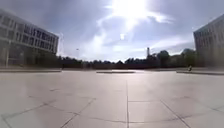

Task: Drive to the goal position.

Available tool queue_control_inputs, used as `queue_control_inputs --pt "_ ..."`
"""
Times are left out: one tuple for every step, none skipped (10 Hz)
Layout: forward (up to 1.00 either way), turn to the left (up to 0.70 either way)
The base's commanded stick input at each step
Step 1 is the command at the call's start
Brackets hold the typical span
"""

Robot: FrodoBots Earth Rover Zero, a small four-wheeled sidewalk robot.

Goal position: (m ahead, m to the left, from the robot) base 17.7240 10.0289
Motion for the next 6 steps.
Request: queue_control_inputs --pt "0.5 0.0" --pt "0.5 0.0" --pt "0.5 0.0" --pt "0.5 0.0" --pt "0.5 0.0" --pt "0.5 0.0"
